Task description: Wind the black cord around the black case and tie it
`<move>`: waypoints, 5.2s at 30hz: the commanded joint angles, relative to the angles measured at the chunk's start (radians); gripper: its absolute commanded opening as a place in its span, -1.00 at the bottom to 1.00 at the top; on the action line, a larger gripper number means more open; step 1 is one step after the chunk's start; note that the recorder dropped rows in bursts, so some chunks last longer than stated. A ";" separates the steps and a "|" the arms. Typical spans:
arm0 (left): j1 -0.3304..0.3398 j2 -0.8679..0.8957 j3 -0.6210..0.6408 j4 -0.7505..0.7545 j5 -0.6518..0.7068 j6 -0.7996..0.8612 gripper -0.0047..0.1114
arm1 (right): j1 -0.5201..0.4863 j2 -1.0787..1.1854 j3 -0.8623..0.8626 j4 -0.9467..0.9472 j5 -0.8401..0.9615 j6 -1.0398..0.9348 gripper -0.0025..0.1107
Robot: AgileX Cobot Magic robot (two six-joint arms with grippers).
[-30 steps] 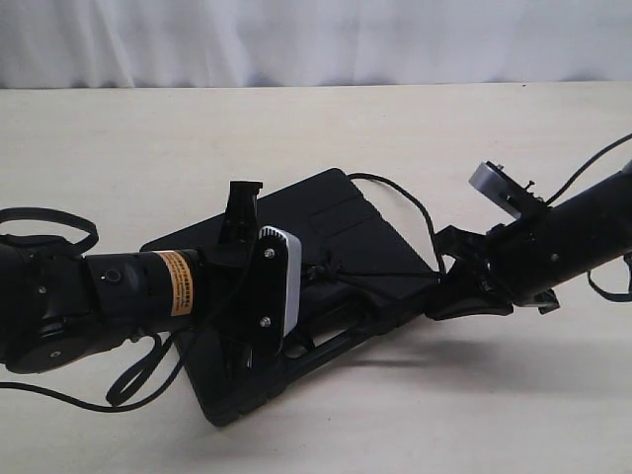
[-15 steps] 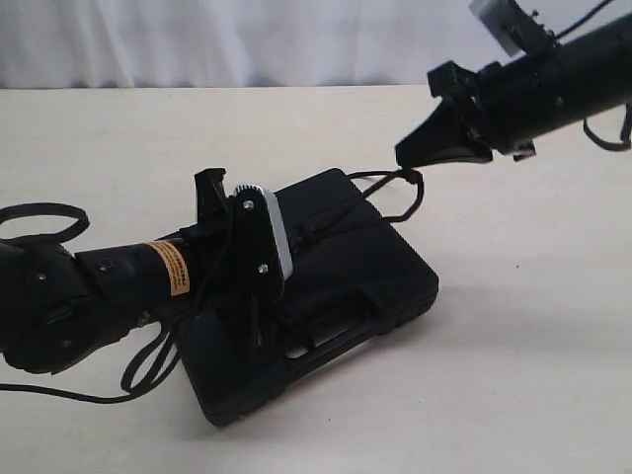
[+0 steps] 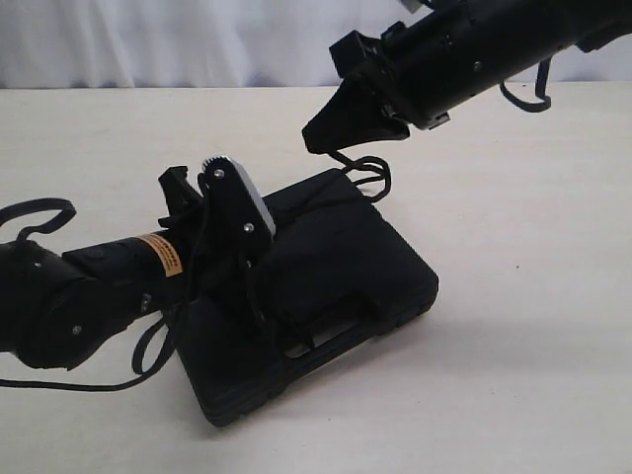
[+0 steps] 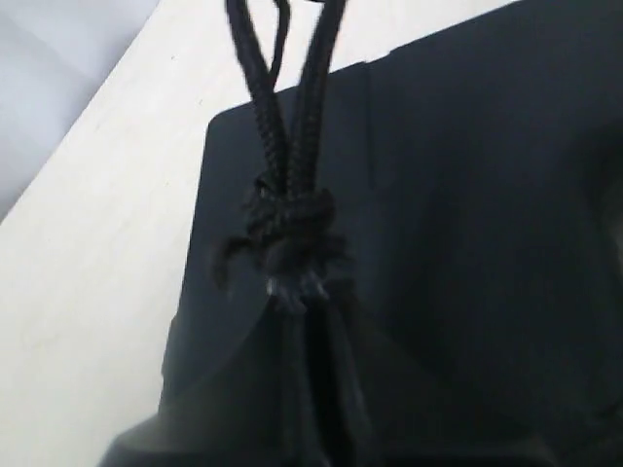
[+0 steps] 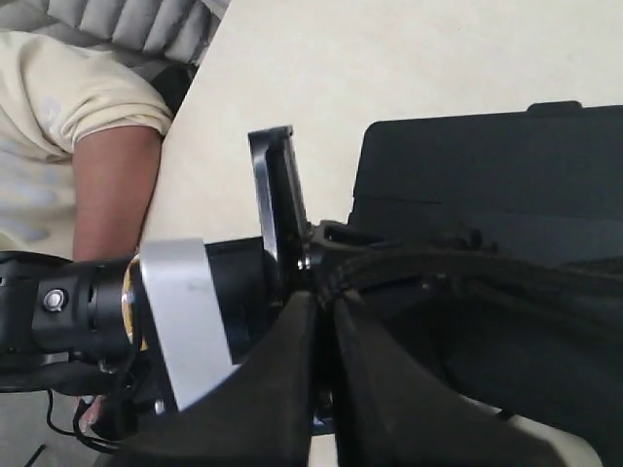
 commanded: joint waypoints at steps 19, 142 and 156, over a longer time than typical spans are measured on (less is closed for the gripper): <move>0.000 0.003 -0.004 -0.139 0.001 -0.239 -0.53 | 0.052 0.004 -0.008 -0.017 0.013 0.012 -0.88; 0.002 -0.410 -0.210 -0.407 0.076 0.184 -0.92 | -0.146 0.607 -0.622 -0.334 0.070 0.153 -0.88; 0.002 -0.556 -0.210 -0.407 0.063 0.253 -0.92 | -0.141 0.244 -0.178 -0.323 0.038 -0.330 -0.88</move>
